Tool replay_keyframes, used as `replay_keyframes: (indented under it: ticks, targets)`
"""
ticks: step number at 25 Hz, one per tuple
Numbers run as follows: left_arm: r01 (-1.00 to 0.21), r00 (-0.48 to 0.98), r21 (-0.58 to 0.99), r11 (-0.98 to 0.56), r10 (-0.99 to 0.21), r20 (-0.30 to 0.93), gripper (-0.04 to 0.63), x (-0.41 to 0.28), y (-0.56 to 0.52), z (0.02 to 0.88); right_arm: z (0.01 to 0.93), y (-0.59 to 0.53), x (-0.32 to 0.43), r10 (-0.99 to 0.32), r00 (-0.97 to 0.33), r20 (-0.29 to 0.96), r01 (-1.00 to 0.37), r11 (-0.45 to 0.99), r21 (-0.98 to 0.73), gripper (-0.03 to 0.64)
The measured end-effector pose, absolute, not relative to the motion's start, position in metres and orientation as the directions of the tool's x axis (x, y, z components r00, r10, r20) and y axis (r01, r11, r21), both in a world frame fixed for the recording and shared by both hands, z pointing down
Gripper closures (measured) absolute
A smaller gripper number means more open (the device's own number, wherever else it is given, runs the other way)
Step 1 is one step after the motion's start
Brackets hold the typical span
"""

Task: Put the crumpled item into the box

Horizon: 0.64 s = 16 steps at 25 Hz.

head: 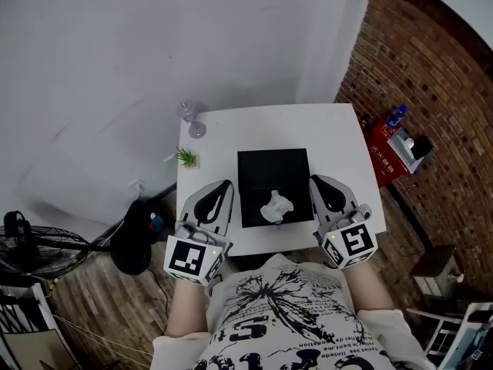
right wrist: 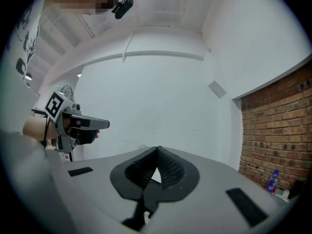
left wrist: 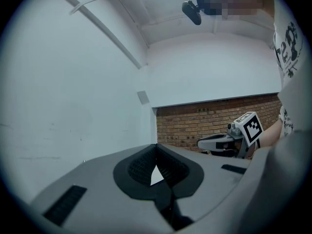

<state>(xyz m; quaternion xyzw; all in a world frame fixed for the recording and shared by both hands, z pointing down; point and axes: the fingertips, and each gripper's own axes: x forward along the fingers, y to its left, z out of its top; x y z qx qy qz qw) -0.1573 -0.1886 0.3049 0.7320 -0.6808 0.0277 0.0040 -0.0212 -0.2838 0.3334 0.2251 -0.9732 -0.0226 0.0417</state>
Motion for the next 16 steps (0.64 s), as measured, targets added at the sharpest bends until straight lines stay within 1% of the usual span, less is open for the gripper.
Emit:
replay_keyframes:
  ticks: [16]
  targets:
    - [-0.998,0.054,-0.034,-0.055,-0.997,0.049,0.583,-0.1581,-0.1979,0.3046,0.3382,-0.2926,-0.0185,-0.448,-0.890,0.083,-0.443,0.894,0.067,0.603]
